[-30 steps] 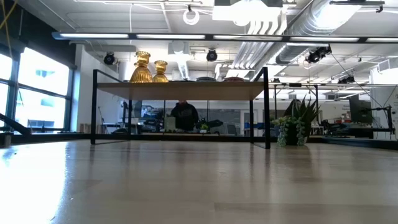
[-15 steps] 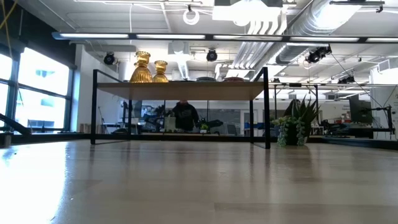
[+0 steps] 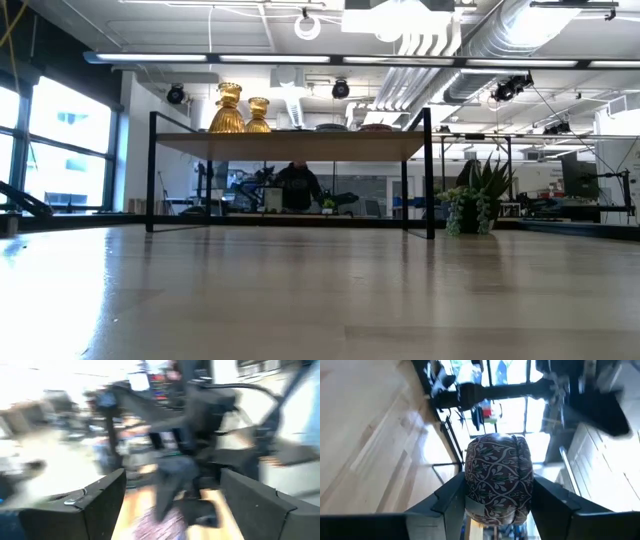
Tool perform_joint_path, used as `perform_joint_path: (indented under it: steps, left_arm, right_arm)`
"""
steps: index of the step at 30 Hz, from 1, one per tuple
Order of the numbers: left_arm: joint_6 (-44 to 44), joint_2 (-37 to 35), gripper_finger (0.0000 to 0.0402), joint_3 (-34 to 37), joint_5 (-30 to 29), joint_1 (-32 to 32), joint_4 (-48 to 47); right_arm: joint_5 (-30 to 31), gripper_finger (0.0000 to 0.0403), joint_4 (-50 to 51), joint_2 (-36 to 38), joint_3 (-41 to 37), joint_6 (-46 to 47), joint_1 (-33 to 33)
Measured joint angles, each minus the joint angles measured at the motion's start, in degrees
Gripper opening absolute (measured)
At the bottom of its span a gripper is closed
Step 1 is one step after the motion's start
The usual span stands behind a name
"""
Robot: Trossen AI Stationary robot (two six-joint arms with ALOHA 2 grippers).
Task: Pick & Place candle stick holders
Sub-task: Put the red scented candle on the shelf
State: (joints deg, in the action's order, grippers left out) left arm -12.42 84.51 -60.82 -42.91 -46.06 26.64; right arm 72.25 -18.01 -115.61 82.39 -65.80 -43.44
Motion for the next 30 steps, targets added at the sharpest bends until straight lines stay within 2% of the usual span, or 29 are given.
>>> perform_joint_path:
  steps: [4, 10, 13, 16, 24, 28, 30]
  left_arm:
    - [-5.1, -1.5, 0.032, 0.0, -15.1, -6.0, -0.1]
    - [-5.8, -1.7, 0.032, 0.0, -26.6, -12.1, -0.3]
    - [-4.5, -1.7, 0.032, 0.0, -28.7, -13.7, -1.9]
    - [-2.7, -1.7, 0.032, 0.0, -29.0, -14.6, -3.1]
    - [7.3, -1.7, 0.032, 0.0, -28.6, -14.3, -12.9]
    - [11.4, -1.7, 0.032, 0.0, -28.6, -14.3, -16.5]
    - [11.8, -1.7, 0.032, 0.0, -28.6, -14.3, -16.6]
  right_arm:
    - [3.5, 0.018, 0.8, 0.0, 0.0, 1.6, 0.2]
    - [7.7, 0.0179, 7.3, 2.6, 0.0, 6.6, 4.8]
    - [9.6, 0.0179, 10.7, 4.2, 0.0, 10.3, 7.8]
    - [8.9, 0.0179, 15.6, 6.4, 0.0, 15.8, 10.8]
    - [-2.7, 0.0179, 40.2, 13.1, 0.0, 42.5, 21.2]
    - [-3.5, 0.0179, 46.1, 13.1, -0.1, 45.2, 25.7]
    - [-6.8, 0.0179, 45.0, 13.2, -0.3, 45.3, 27.2]
